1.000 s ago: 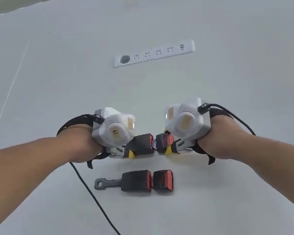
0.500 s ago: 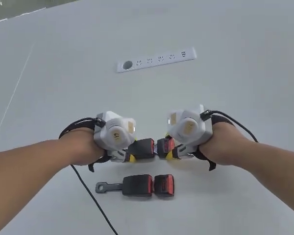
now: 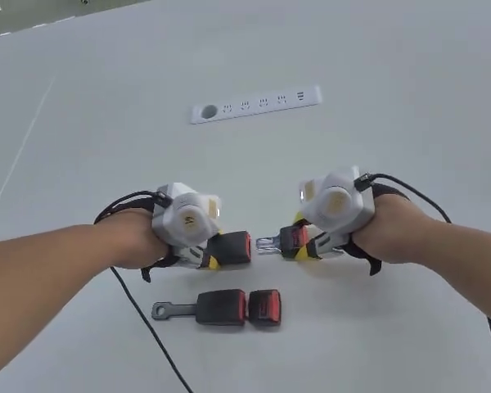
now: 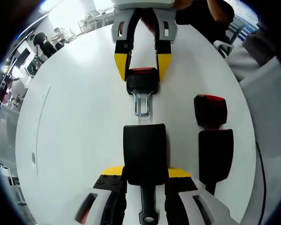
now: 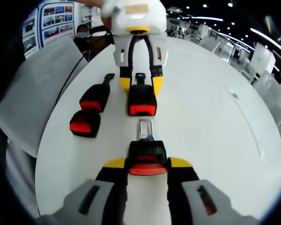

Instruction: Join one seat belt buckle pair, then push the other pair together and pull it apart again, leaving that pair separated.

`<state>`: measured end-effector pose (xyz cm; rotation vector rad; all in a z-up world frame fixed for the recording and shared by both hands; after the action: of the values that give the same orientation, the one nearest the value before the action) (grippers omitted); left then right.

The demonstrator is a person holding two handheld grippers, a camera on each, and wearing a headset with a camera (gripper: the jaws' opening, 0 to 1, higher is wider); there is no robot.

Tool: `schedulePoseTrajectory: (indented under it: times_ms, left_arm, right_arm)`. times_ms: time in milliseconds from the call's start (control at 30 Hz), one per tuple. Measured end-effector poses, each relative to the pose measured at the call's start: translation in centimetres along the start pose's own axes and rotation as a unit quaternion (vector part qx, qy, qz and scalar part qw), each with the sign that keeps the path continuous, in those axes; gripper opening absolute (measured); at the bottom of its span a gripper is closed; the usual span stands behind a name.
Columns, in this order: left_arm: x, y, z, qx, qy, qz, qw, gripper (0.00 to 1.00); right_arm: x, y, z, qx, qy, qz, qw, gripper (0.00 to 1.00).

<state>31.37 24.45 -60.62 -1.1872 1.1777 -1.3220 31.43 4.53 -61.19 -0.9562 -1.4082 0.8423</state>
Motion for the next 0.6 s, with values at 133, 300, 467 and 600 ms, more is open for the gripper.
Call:
schedulePoseTrajectory:
  times_ms: [133, 300, 467, 600]
  left_arm:
    - [0.0, 0.0, -0.1, 0.002, -0.002, 0.001, 1.0, 0.3]
    - [-0.1, 0.1, 0.0, 0.004, -0.008, 0.004, 1.0, 0.31]
    - [-0.1, 0.1, 0.0, 0.004, -0.005, 0.011, 0.9999, 0.31]
    - [-0.1, 0.0, 0.0, 0.006, -0.009, 0.012, 0.9999, 0.31]
  right_arm:
    - [-1.8, -0.7, 0.0, -0.005, 0.006, 0.01, 0.9999, 0.31]
    - [-4.1, -1.7, 0.2, -0.012, 0.009, 0.022, 0.9996, 0.31]
    - [-7.3, -3.2, 0.7, -0.023, 0.009, 0.031, 0.9992, 0.32]
    - [-9.1, -3.9, 0.7, -0.028, 0.013, 0.042, 0.9986, 0.32]
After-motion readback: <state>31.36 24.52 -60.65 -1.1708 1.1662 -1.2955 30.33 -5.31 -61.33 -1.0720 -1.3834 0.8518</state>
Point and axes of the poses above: the centre of the closed fingertips' face, and the gripper's own axes: y roughly forward along the fingers, z roughly to its left, x roughly out of its top, the point moved 8 cm from there along -y, roughly backward along the fingers, and after that the axes turned 14 degrees about z, right-handed, at the moved point
